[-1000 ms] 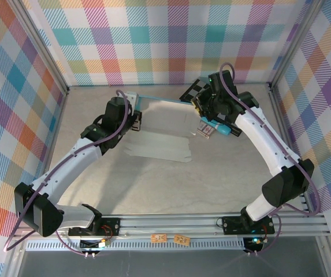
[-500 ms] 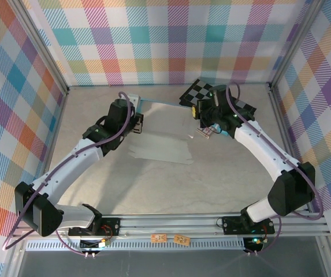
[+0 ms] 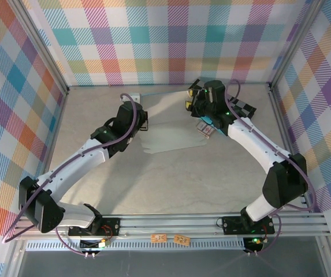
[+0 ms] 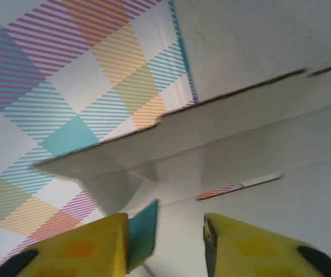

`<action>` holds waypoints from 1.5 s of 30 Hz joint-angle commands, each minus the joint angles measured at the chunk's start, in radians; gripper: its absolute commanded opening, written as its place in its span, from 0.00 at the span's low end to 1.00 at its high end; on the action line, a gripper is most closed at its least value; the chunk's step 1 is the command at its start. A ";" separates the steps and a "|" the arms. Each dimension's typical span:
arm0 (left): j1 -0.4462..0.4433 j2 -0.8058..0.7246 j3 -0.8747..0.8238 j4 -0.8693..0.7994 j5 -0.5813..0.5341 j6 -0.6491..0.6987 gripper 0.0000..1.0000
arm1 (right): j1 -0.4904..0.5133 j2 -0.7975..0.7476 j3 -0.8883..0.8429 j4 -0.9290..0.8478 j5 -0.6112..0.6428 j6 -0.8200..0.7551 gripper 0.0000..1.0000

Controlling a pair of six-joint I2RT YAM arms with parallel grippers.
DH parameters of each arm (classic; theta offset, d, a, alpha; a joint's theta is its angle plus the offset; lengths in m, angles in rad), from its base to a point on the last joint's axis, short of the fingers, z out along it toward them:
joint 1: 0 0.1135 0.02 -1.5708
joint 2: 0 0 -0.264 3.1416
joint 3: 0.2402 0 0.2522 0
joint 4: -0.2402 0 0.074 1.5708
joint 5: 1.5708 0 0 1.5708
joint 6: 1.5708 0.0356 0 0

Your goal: Fold the paper box

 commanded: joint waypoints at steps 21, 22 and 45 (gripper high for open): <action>0.022 -0.002 0.091 -0.051 0.064 0.051 0.00 | -0.182 0.248 0.973 -0.950 -0.301 -1.133 0.45; 0.022 -0.005 0.089 -0.052 0.064 0.049 0.00 | -0.176 0.260 0.979 -0.962 -0.298 -1.146 0.45; 0.022 0.005 0.092 -0.039 0.078 0.039 0.00 | -0.106 0.310 0.892 -0.969 -0.286 -1.167 0.47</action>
